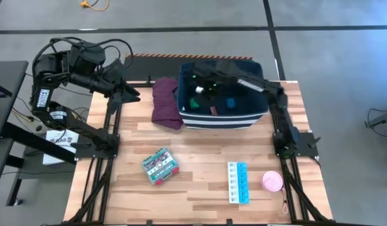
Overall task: Pick & place medical supplies in basket/bin
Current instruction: Put the white rolled gauze into the blue organizer, then put the green first aid kit into the blue organizer
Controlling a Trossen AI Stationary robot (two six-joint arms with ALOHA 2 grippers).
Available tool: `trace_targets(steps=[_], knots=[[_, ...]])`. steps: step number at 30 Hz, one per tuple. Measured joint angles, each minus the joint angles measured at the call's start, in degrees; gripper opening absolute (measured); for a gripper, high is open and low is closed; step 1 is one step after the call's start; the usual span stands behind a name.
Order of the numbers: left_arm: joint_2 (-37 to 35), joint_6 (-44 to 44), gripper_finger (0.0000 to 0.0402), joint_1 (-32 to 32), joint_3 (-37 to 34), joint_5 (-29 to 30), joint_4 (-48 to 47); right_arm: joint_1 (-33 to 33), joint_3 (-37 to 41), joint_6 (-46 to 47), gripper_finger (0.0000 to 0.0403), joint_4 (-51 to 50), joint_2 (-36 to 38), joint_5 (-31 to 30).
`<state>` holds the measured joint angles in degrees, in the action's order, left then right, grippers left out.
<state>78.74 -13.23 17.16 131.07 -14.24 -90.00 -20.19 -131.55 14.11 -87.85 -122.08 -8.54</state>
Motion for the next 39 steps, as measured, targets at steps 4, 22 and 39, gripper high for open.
trace_targets(steps=[4,22,39], knots=[[0.0,0.0,0.0118,0.0,0.0,-0.1,0.0,0.3,0.0,-4.2,0.0063,-0.5,-5.2,-0.5],[0.0,0.1,0.0118,0.0,0.0,0.0,0.0,1.9,-3.2,-11.1,0.0196,-2.3,-6.1,-0.3],[0.1,-3.0,0.0118,-0.7,0.0,0.3,0.0,10.0,-3.4,-3.2,0.0175,-2.1,19.6,-3.4]])
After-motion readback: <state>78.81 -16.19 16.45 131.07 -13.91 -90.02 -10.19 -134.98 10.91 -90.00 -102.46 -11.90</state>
